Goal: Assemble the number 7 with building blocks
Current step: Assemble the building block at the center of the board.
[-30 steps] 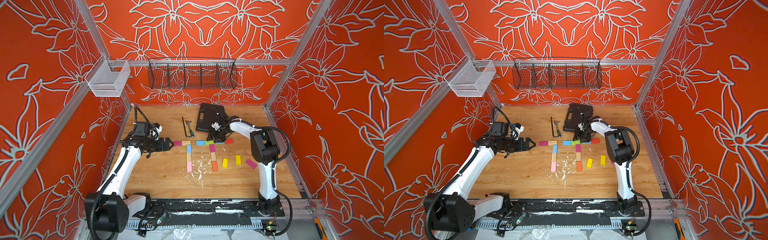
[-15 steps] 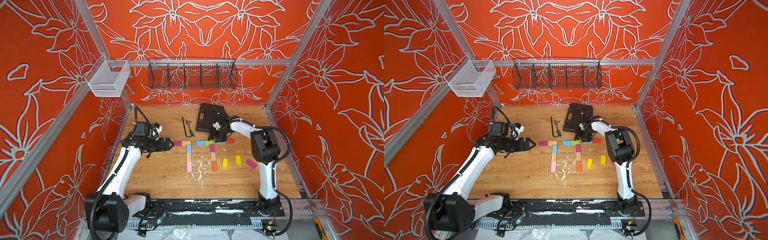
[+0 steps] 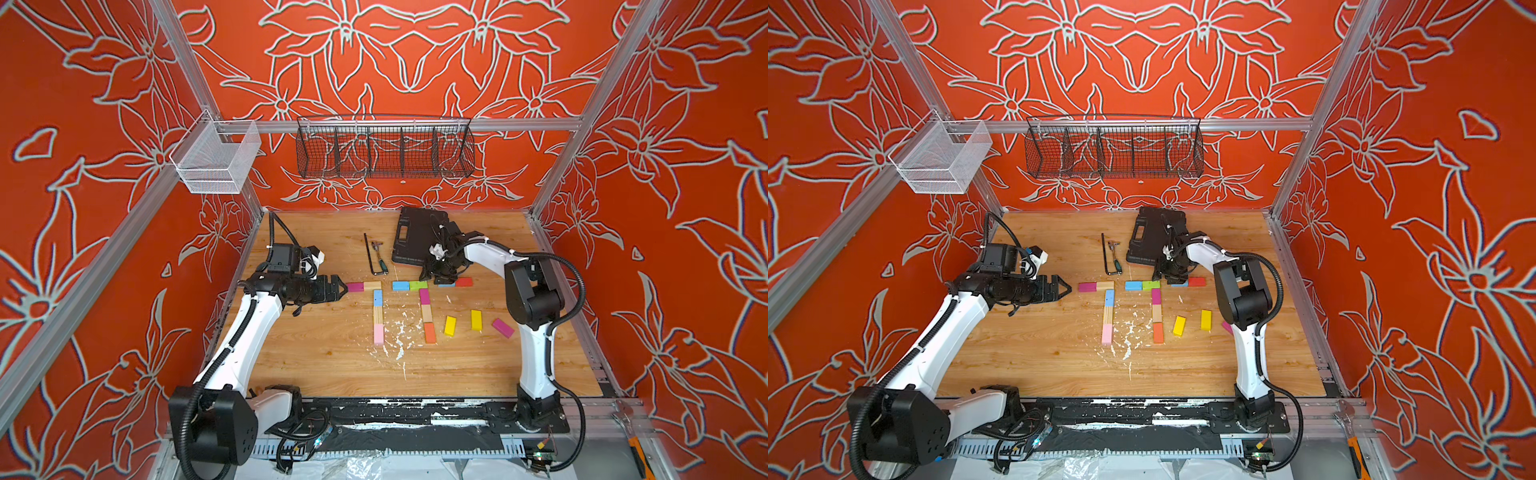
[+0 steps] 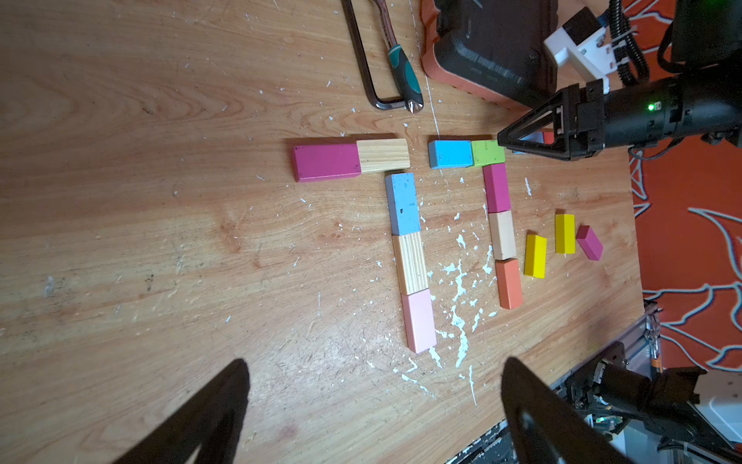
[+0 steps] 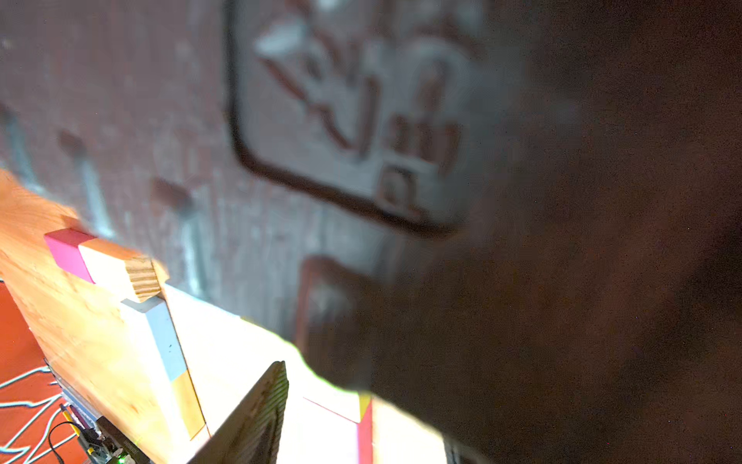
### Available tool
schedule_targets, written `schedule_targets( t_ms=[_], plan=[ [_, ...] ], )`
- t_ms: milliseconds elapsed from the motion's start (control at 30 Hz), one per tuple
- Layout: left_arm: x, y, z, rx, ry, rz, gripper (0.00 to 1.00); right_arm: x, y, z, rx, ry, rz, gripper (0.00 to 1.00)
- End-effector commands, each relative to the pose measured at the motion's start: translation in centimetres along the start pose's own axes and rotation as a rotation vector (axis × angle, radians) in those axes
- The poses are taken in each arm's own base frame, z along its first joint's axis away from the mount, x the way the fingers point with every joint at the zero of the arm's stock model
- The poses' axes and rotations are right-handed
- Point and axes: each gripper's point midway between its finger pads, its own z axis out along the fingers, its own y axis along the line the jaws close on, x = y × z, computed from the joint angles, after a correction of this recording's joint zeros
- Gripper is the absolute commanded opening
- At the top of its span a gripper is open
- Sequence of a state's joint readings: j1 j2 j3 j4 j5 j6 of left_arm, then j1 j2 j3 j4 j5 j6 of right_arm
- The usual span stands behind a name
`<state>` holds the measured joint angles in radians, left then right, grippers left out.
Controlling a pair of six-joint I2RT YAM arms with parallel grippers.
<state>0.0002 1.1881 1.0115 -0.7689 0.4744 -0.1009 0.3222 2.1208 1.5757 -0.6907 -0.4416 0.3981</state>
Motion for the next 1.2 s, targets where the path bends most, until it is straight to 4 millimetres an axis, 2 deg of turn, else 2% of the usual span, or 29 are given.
schedule_targets(
  t_ms=[0,300,500,700,800,867,967,1100,1167],
  plan=[
    [0.4,0.1,0.0,0.003,0.012,-0.004,0.95,0.6,-1.1,-0.7,0.033,0.003,0.005,0.62],
    [0.4,0.1,0.0,0.003,0.012,-0.004,0.95,0.5,-1.6,-1.5,0.032,-0.008,0.012,0.62],
    [0.3,0.2,0.0,0.001,0.011,-0.004,0.95,-0.2,0.0,-2.4,-0.029,-0.022,-0.012,0.62],
    [0.3,0.1,0.0,0.004,0.011,-0.004,0.95,-0.8,3.0,-5.5,-0.118,-0.065,-0.063,0.62],
    [0.3,0.1,0.0,0.006,0.011,-0.004,0.95,-0.6,3.6,-7.9,-0.109,-0.11,-0.076,0.62],
    [0.3,0.0,0.0,0.008,0.01,-0.003,0.95,-0.1,2.6,-9.5,-0.035,-0.138,-0.067,0.63],
    [0.2,-0.1,-0.2,0.013,0.005,0.001,0.95,1.2,-0.8,-11.8,0.114,-0.186,-0.028,0.7],
    [0.2,-0.3,-0.2,0.021,0.004,0.003,0.95,4.1,-4.6,-13.9,0.143,-0.214,0.067,0.82],
    [0.2,-0.4,-0.3,0.023,0.003,0.004,0.95,6.1,-6.1,-14.7,0.19,-0.212,0.096,0.84]
  ],
)
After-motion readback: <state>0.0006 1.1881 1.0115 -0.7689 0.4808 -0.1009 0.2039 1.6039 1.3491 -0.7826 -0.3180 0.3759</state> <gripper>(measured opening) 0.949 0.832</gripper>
